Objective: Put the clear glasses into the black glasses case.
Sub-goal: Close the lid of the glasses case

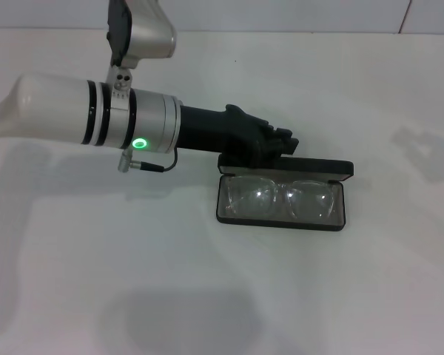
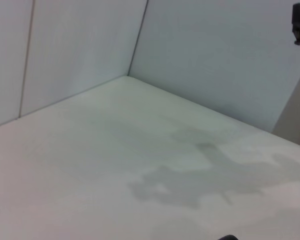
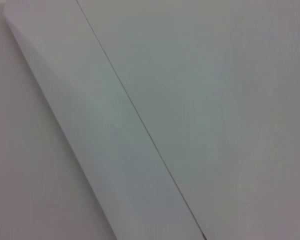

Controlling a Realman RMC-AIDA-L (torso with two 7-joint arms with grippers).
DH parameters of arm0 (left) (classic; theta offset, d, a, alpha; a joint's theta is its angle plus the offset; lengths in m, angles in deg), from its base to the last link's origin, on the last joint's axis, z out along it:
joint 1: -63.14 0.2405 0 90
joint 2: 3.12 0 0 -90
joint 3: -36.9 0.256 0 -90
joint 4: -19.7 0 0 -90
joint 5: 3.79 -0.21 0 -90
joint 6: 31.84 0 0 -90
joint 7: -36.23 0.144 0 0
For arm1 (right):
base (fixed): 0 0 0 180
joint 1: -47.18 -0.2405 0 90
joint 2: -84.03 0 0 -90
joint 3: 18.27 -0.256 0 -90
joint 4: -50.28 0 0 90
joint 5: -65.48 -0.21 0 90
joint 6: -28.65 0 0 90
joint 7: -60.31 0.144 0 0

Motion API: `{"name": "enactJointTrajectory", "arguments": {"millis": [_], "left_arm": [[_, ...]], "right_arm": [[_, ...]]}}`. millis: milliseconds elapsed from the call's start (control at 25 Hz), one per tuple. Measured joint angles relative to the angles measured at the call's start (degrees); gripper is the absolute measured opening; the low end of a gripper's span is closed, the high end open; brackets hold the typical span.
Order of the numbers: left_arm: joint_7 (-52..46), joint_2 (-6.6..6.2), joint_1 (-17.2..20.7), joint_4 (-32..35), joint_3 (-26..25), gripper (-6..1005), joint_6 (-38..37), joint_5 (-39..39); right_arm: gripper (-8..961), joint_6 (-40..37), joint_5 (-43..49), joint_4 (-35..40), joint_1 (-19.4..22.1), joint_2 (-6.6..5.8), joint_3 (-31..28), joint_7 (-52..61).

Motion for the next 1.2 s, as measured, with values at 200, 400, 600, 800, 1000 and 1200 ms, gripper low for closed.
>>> {"name": "enactJointTrajectory", "arguments": {"millis": [200,400,600,800,1000,1200], "left_arm": [[0.2,0.02,0.1,-0.6,0.3,158,0.4,0.0],[0.3,0.04,0.1,-0.7,0.3,158,0.9,0.0],[0.4,0.16,-0.2,-1.4,1.4,157,2.0,0.0],[0.4,0.19,-0.5,-2.1,2.3,157,2.3,0.0],[0.4,0.19,-0.4,-2.2,2.4,156,2.3,0.1],[0.3,0.19,-0.1,-2.3,3.8,156,2.0,0.3]], "right_arm": [[270,0.0,0.0,0.0,0.0,0.05,0.0,0.0],[276,0.4,0.0,-0.3,0.0,0.06,-0.1,0.0],[283,0.4,-0.1,-1.0,0.0,0.06,-0.1,-0.2],[289,0.5,-0.1,-1.9,-0.3,-0.10,-0.1,-0.3],[295,0.5,-0.1,-2.3,-0.5,-0.22,0.0,-0.6],[301,0.5,0.0,-2.6,-0.5,-0.15,0.0,-0.7]]}}
